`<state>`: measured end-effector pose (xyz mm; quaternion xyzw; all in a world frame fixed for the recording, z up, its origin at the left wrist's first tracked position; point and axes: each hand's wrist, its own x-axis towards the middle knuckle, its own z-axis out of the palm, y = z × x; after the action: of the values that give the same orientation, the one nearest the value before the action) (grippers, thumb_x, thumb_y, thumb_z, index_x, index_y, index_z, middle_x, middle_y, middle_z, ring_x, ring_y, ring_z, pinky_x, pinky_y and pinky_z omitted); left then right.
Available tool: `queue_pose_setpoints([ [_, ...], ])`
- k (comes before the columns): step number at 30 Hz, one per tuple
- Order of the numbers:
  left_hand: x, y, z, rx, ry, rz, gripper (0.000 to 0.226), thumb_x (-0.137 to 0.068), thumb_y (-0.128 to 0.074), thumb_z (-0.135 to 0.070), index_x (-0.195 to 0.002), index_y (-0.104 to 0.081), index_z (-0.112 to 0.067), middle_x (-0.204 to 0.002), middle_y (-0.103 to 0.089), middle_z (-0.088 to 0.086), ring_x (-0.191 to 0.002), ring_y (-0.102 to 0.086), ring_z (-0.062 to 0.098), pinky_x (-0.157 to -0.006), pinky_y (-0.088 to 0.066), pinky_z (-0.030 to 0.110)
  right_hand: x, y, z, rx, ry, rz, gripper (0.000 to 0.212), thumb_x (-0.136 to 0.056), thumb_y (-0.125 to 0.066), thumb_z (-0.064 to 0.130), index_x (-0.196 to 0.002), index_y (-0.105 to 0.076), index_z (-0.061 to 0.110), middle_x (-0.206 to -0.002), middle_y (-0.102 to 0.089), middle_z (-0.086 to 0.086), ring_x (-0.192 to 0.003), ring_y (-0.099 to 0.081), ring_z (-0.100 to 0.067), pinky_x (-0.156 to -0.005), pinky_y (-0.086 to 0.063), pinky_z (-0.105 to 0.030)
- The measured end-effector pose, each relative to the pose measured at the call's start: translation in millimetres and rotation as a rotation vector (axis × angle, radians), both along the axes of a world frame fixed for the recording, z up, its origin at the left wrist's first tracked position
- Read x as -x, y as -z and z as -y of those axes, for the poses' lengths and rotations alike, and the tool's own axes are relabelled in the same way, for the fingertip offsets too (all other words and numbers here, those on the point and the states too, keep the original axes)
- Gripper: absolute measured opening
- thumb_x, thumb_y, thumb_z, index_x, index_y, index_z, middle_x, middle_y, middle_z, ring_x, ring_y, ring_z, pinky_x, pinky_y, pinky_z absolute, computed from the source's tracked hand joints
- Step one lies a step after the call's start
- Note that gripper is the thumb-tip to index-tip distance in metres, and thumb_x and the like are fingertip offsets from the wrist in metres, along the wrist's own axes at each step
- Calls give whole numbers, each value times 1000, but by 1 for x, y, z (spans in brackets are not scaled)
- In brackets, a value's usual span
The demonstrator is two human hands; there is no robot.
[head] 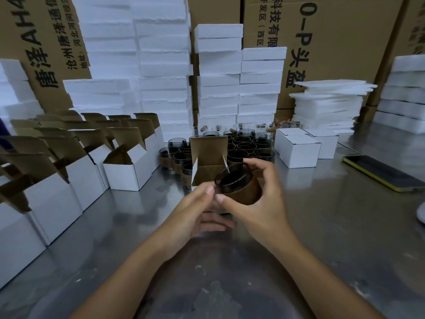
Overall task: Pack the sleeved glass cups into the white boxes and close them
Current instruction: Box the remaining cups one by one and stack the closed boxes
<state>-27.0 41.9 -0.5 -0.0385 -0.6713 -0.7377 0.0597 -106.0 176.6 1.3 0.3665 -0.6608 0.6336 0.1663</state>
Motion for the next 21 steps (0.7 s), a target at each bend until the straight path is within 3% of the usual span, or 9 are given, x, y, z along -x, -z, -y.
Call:
queue_pose_setpoints([
  [3,-2,0,1,23,-11,-44,39,-83,-56,-48,-114,-57,-26,-97,-69,14,-90,-69,30,-79,-54,32,0,2,-1,-26,-5,-40,67,-56,-83,36,-110,-44,41,-112,-55,10,-108,-54,-5,-90,-44,-18],
  [6,-3,2,3,16,-46,-73,33,-80,-66,-42,-110,-59,-28,-100,-67,21,-92,-68,29,-81,-54,33,-1,4,0,-42,-15,-48,67,-56,-80,47,-110,-40,44,-109,-54,17,-106,-54,-4,-85,-42,-13],
  [12,-3,2,4,21,-61,-130,32,-82,-67,-35,-111,-58,-25,-99,-68,16,-91,-66,26,-81,-53,32,-1,4,0,-32,-26,-137,65,-60,-79,45,-111,-39,43,-105,-56,18,-100,-60,-10,-80,-50,-24],
  [17,-1,2,6,-32,-67,-176,40,-78,-68,-30,-116,-57,-25,-114,-64,20,-93,-66,28,-81,-53,34,2,4,-2,-58,59,-309,69,-65,-77,37,-125,-43,30,-122,-57,6,-115,-55,-10,-94,-47,-28],
  [21,0,2,7,0,-88,-209,51,-75,-71,-31,-123,-54,-34,-117,-65,11,-91,-67,20,-77,-53,31,0,2,-2,-30,53,-285,73,-66,-78,41,-129,-43,31,-131,-55,4,-124,-51,-12,-99,-46,-39],
])
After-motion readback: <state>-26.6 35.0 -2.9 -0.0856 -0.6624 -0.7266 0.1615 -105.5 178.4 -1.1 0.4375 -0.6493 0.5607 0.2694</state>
